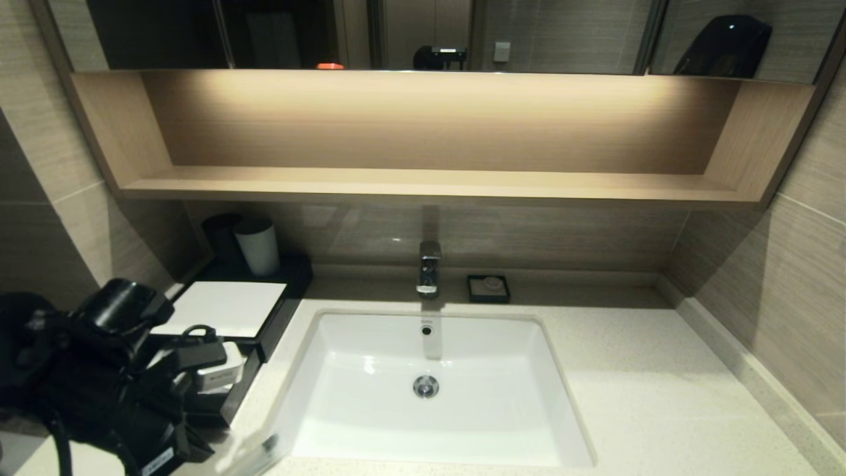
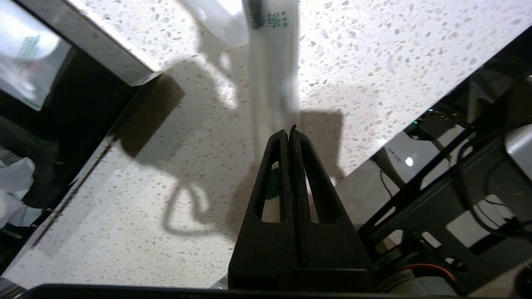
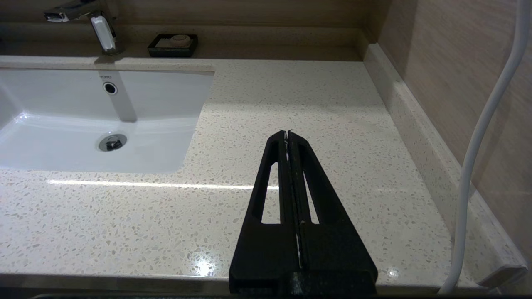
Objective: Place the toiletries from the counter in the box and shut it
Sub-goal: Pick up the bathroom toiletry
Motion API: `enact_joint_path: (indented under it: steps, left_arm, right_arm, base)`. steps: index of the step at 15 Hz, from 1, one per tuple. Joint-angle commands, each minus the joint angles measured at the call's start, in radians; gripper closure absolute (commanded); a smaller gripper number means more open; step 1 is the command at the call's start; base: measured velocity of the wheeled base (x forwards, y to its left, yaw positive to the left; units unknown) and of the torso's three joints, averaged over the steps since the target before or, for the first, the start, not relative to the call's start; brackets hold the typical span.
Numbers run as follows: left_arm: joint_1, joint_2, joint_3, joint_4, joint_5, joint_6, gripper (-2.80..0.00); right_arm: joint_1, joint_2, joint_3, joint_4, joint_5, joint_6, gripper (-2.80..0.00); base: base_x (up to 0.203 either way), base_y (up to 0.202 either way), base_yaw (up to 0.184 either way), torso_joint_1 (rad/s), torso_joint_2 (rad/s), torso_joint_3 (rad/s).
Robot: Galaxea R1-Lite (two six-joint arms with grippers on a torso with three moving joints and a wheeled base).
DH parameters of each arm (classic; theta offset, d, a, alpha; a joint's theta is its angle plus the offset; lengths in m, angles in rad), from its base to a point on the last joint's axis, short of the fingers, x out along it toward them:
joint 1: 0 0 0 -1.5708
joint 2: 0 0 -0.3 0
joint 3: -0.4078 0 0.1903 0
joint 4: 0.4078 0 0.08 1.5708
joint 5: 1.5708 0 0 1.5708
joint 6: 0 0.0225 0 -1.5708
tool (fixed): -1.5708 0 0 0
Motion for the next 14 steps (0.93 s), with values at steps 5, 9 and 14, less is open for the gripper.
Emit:
enact_joint_path:
  steps: [5, 9, 14]
  left_arm:
    - [-0.143, 0.149, -0.116, 0.133, 0.024, -0.107, 0.00]
    - [-0.168, 0.204, -0.126, 0.119, 0.044, -0.132, 0.00]
    - [-0.168, 0.265, -0.189, 0.111, 0.050, -0.167, 0.00]
  right_arm:
    - [0.000, -0.002, 0.000, 0.000, 0.000, -0.001, 0.00]
    - [0.000, -0.002, 0.000, 0.000, 0.000, -0.001, 0.00]
    - [0.000, -0.002, 0.000, 0.000, 0.000, -0.001, 0.00]
  base:
    - [0.000, 0.000, 0.000, 0.000, 0.00, 0.000]
    - [0.000, 0.000, 0.000, 0.000, 0.00, 0.000]
    - [0.000, 0.000, 0.000, 0.000, 0.00, 0.000]
